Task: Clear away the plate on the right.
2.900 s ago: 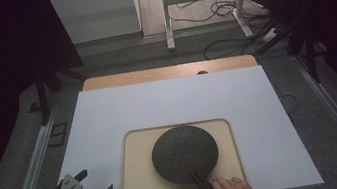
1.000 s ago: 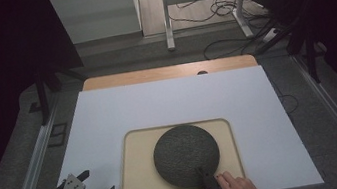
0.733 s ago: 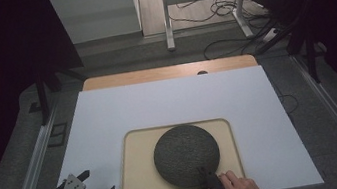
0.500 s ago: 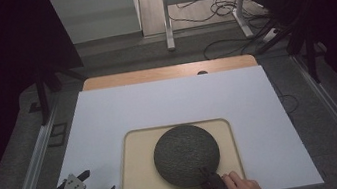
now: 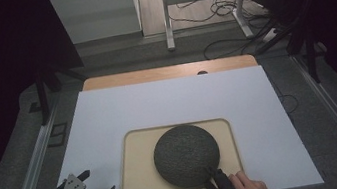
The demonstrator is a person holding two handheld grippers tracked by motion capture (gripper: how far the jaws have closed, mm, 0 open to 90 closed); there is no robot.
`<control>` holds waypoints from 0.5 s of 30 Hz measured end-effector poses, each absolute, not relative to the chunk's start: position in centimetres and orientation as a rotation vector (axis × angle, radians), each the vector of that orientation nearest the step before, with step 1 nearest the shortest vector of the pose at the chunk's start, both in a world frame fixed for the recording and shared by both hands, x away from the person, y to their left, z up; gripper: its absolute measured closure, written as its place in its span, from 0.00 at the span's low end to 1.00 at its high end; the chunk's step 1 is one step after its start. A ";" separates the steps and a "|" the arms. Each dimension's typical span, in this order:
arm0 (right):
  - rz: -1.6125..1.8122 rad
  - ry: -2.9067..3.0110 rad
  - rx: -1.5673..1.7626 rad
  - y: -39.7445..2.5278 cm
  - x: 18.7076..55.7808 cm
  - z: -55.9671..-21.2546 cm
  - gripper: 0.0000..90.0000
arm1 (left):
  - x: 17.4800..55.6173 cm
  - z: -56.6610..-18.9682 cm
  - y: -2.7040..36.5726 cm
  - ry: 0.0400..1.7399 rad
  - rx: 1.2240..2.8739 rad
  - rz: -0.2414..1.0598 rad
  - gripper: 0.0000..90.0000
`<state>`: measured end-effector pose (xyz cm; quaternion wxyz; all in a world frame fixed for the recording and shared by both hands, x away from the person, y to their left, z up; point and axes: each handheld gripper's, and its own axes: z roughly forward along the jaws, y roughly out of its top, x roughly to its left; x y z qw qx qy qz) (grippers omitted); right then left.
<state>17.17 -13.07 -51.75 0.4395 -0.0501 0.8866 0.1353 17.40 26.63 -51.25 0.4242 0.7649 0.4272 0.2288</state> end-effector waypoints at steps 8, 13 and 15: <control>0.354 2.215 -0.083 -14.1 17.2 -50.9 0.49 | 17.4 -51.3 26.6 1.069 1.915 0.572 0.00; 0.372 2.233 -0.057 -14.4 17.5 -50.6 0.49 | 17.4 -51.3 26.6 1.071 1.913 0.573 0.00; 0.385 2.238 -0.041 -14.6 17.7 -50.5 0.48 | 17.4 -51.3 26.6 1.071 1.913 0.572 0.00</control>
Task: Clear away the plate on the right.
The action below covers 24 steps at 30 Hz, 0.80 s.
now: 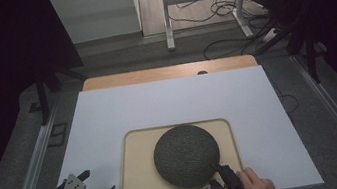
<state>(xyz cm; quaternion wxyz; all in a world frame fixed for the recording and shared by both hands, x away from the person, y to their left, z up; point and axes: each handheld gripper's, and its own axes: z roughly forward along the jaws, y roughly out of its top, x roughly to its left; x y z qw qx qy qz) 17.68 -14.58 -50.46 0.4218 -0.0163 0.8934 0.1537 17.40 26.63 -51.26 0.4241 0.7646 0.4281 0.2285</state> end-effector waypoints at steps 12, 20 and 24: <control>0.476 2.247 0.133 -16.0 19.1 -49.2 0.39 | 17.4 -51.3 26.6 1.075 1.912 0.568 0.00; 0.573 2.284 0.292 -17.3 20.5 -48.1 0.30 | 17.4 -51.4 26.5 1.069 1.921 0.564 0.00; 0.617 2.284 0.353 -17.9 20.9 -47.7 0.28 | 17.4 -51.4 26.5 1.070 1.919 0.564 0.00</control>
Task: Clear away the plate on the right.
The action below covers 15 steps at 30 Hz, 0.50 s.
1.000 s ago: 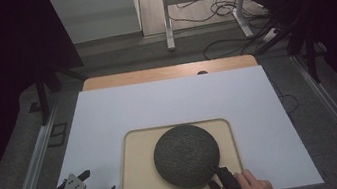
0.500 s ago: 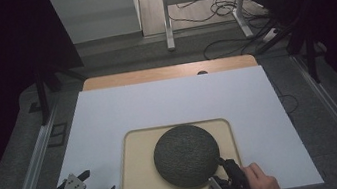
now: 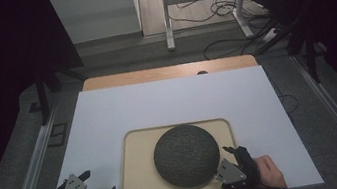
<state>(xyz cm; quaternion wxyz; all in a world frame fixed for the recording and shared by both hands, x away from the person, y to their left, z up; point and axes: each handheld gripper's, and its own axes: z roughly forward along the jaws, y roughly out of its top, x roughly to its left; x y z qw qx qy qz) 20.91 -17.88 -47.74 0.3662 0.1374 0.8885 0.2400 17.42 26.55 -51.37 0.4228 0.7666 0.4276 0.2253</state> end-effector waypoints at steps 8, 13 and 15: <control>0.713 2.290 0.473 -19.1 21.6 -47.5 0.23 | 17.4 -51.4 26.6 1.074 1.915 0.566 0.00; 0.767 2.285 0.552 -20.2 21.9 -47.5 0.18 | 17.4 -51.4 26.6 1.074 1.915 0.566 0.00; 0.789 2.285 0.593 -20.8 22.1 -47.6 0.16 | 17.4 -51.4 26.6 1.074 1.916 0.567 0.00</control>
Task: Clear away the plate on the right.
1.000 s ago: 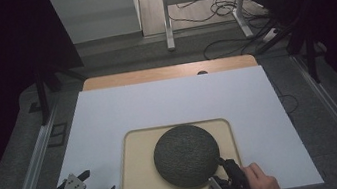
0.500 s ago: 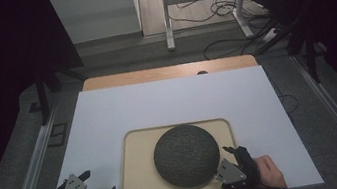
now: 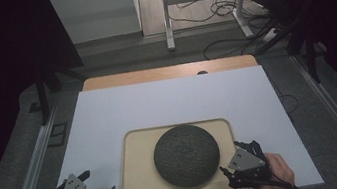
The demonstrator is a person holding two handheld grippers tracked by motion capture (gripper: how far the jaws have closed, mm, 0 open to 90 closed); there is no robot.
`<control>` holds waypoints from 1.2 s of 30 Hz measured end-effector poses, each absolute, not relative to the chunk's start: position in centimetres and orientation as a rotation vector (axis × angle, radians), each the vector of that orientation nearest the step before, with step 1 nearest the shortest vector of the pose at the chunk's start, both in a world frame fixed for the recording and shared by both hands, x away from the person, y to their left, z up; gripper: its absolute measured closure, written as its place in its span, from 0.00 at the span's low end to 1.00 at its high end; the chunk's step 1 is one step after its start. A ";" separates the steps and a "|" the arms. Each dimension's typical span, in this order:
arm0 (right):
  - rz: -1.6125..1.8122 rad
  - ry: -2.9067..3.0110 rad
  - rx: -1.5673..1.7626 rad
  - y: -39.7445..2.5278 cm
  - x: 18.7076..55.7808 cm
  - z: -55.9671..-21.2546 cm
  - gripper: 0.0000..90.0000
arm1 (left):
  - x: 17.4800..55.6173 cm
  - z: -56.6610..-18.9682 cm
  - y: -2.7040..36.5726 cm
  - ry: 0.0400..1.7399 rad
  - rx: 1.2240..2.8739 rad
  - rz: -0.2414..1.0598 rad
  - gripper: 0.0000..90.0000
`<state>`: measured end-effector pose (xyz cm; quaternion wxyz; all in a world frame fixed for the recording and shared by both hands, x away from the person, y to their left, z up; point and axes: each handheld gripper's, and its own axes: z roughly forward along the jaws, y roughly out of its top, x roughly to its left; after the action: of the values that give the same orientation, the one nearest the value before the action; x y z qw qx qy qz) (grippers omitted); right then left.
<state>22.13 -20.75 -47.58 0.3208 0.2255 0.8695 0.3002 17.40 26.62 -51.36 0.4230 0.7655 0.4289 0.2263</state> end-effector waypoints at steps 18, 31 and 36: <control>0.891 2.234 0.798 -24.8 23.1 -47.9 0.06 | 17.4 -51.3 26.9 1.085 1.907 0.569 0.00; 0.969 2.158 0.967 -28.3 23.5 -48.8 0.03 | 17.3 -51.3 27.3 1.101 1.902 0.577 0.00; 0.942 2.167 1.013 -29.1 23.7 -49.7 0.02 | 17.3 -51.3 27.4 1.105 1.900 0.580 0.00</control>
<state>23.73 -29.11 -49.66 0.2816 0.3779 0.8088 0.3516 17.32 27.39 -51.27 0.4209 0.7582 0.4410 0.2313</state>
